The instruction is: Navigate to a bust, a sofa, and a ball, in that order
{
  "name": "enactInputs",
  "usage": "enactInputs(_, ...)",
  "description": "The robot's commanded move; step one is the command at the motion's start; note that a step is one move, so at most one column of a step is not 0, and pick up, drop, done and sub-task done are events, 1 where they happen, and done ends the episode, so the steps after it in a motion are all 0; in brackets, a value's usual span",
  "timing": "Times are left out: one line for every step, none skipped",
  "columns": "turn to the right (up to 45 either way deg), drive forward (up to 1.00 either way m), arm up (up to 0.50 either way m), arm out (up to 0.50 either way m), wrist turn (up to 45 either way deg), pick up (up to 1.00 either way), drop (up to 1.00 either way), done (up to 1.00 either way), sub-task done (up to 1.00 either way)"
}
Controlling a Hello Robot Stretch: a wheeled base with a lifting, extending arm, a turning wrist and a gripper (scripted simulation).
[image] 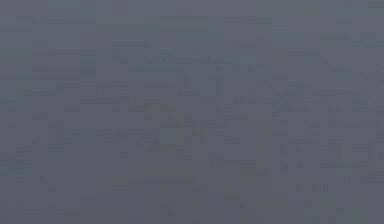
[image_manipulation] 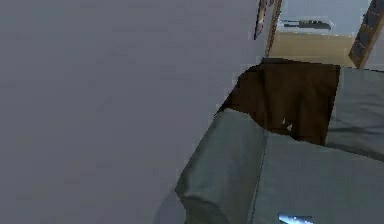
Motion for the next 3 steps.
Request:
enactInputs(-45.0,0.0,0.0,0.0,0.0,0.0,0.0,0.0,0.0)
enactInputs(-45.0,0.0,0.0,0.0,0.0,0.0,0.0,0.0,0.0)
enactInputs(-30.0,0.0,0.0,0.0,0.0,0.0,0.0,0.0,0.0)
